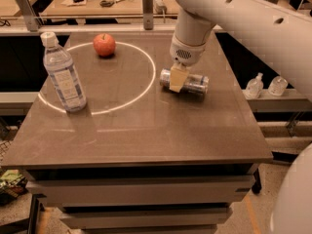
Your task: Place redbull can upright
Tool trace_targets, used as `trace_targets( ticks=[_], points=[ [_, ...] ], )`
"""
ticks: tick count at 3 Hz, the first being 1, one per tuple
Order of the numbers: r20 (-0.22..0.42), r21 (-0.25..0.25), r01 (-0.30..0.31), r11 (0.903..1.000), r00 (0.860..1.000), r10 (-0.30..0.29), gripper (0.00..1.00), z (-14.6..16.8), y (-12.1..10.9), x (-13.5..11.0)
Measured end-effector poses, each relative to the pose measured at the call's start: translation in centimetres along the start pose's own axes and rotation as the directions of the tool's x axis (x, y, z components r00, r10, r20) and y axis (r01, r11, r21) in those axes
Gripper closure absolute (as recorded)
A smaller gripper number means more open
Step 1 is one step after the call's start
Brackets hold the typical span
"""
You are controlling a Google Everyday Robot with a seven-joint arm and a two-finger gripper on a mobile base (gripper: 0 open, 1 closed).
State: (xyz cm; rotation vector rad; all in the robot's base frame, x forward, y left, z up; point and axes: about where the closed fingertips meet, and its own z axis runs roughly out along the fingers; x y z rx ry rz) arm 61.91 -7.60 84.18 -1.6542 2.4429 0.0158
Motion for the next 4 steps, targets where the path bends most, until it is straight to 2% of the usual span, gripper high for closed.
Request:
trace_targets(
  ticks=[1, 2, 3, 4],
  points=[
    [0.136, 0.019, 0.081, 0.9965, 0.987, -0.083, 1.0, -4.3, 1.0, -1.3],
    [0.384, 0.021, 0.177, 0.984, 0.907, -0.171, 1.0, -8.4, 1.4, -2.0],
    [0.614, 0.013, 0.267, 0.9636, 0.758, -0.218, 1.0, -10.5, 1.9, -1.3],
    [0.806, 0.007, 0.318, 0.9482, 0.56, -0.193, 1.0, -13.1, 3.7, 0.8]
  ],
)
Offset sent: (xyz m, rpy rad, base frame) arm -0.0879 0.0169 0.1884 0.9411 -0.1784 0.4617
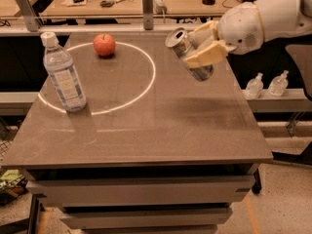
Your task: Place redbull can upright
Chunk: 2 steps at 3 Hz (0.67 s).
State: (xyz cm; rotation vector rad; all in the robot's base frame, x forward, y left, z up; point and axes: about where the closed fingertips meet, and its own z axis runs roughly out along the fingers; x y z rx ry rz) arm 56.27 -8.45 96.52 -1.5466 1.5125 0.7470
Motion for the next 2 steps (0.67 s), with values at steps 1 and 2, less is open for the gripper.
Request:
trace_targets(
  ticks=[1, 2],
  points=[
    [0.191, -0.019, -0.011, 0.9998, 0.982, 0.014, 1.0, -2.1, 2.1, -1.1],
    [0.314, -0.023, -0.052, 0.9984, 0.948, 0.056, 1.0, -3.4, 3.4, -0.8]
  ],
)
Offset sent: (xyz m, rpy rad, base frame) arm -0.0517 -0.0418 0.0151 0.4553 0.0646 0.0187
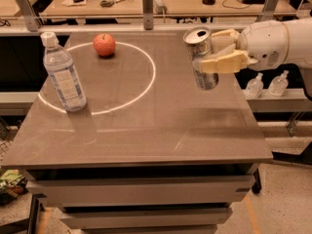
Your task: Place redbull can upright
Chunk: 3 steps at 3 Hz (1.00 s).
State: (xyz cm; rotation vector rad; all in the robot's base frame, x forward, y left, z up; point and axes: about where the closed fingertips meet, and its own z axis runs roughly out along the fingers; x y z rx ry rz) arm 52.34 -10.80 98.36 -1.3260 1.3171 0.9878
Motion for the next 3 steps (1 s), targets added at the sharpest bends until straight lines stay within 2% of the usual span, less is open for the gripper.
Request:
trace_targets(
  ticks=[1, 2, 3],
  points=[
    [0.0, 0.0, 0.0, 1.0, 1.0, 0.0, 1.0, 0.0, 0.0, 0.0],
    [0.022, 0.015, -0.026, 0.9996, 0.999, 0.026, 1.0, 0.5, -0.1, 0.7],
    [0.053, 0.028, -0.042, 0.9987, 0.998, 0.04, 1.0, 1.4, -0.5, 2.3]
  ],
)
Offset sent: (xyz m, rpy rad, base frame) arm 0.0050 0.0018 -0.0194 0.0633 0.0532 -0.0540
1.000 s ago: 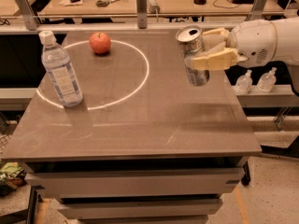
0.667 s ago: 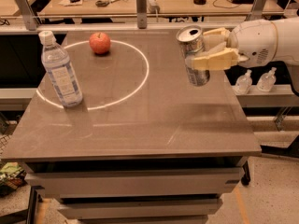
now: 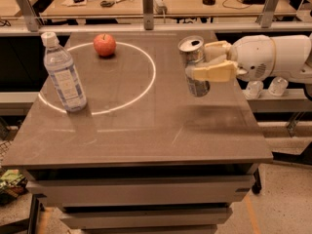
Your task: Place redbull can upright
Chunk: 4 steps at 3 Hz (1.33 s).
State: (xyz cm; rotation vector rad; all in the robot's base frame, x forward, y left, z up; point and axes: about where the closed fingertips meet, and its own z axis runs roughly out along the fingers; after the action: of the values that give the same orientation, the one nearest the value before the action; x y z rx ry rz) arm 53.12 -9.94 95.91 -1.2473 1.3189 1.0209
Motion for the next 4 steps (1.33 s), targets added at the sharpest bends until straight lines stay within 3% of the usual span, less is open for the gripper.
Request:
trace_targets(
  ticks=[1, 2, 4],
  points=[
    [0.058, 0.033, -0.033, 0.9989, 0.998, 0.031, 1.0, 0.8, -0.4, 2.1],
    [0.154, 0.065, -0.061, 0.9961, 0.987, 0.05, 1.0, 1.2, -0.8, 4.1],
    [0.254, 0.068, -0.063, 0.9957, 0.966, 0.043, 1.0, 1.7, -1.6, 5.6]
  ],
)
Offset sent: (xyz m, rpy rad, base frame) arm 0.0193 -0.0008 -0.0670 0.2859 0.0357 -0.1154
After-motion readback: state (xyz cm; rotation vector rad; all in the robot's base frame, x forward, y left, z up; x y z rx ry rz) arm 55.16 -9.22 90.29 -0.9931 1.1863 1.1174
